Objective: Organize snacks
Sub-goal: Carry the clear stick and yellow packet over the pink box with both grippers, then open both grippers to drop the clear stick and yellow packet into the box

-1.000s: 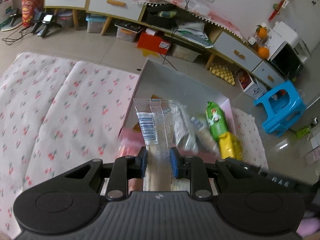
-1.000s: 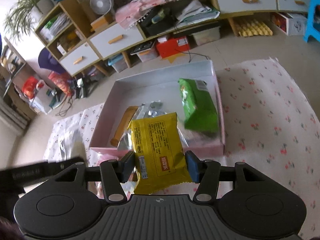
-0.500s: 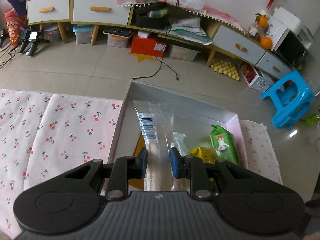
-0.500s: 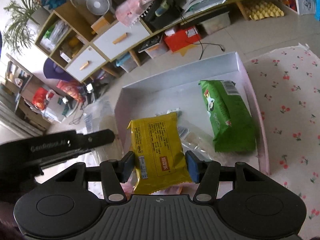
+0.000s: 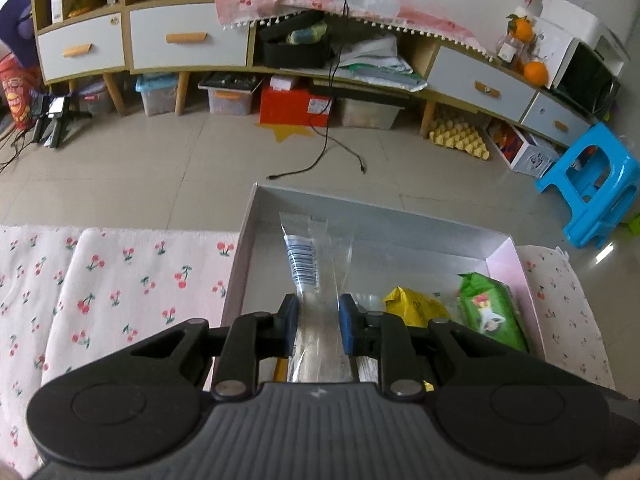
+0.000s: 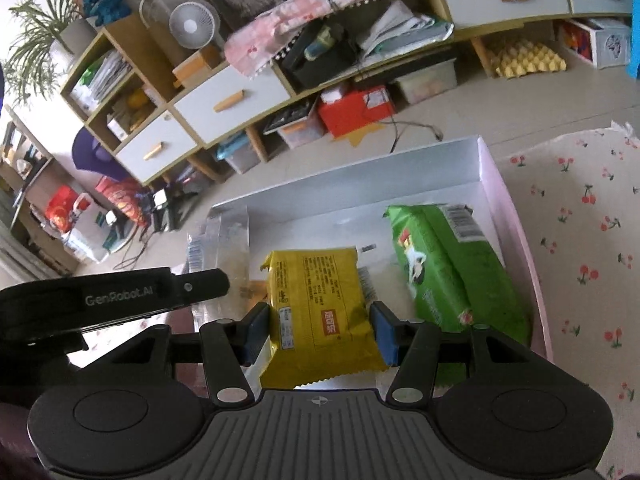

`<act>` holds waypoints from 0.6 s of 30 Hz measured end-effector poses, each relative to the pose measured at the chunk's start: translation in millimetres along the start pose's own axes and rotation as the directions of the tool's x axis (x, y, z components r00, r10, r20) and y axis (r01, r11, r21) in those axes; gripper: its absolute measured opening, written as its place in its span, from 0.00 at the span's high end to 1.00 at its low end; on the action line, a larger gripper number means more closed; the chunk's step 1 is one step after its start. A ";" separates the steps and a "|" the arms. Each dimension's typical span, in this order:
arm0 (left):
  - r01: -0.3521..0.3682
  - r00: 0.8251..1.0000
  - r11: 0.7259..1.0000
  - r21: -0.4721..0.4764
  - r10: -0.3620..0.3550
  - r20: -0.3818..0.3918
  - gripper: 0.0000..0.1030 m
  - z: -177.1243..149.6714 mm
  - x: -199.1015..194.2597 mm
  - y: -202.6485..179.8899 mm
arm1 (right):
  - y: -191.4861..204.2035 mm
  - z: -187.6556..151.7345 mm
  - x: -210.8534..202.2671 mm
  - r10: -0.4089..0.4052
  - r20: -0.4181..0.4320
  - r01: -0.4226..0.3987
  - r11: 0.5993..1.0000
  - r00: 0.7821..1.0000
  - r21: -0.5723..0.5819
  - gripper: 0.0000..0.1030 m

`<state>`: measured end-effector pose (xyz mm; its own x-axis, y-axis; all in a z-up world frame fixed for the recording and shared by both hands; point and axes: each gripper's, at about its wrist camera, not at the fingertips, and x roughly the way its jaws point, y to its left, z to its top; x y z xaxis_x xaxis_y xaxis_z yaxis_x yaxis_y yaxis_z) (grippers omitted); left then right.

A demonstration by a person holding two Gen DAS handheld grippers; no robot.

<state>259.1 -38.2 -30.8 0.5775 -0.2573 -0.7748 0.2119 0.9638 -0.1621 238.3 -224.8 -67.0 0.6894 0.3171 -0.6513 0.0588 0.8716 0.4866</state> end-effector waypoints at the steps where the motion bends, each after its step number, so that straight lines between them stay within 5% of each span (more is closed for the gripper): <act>1: 0.001 1.000 1.000 0.002 -0.001 0.003 0.81 -0.2 1.3 0.4 | -1.7 0.1 1.1 0.000 0.008 0.000 1.000 1.000 0.006 0.48; 13: -0.010 0.999 0.999 0.035 0.009 0.040 0.80 0.0 7.1 0.0 | -6.5 5.3 3.6 0.009 0.066 -0.010 1.000 0.998 0.016 0.46; 18: -0.005 0.998 1.000 0.017 0.004 0.060 0.70 0.1 2.9 3.9 | -8.1 7.2 1.9 0.023 0.075 -0.025 0.999 0.997 0.029 0.45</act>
<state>261.7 -35.2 -33.6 0.6244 -0.2574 -0.7375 0.2229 0.9636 -0.1476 244.4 -234.0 -68.0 0.7426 0.3082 -0.5947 0.0626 0.8520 0.5197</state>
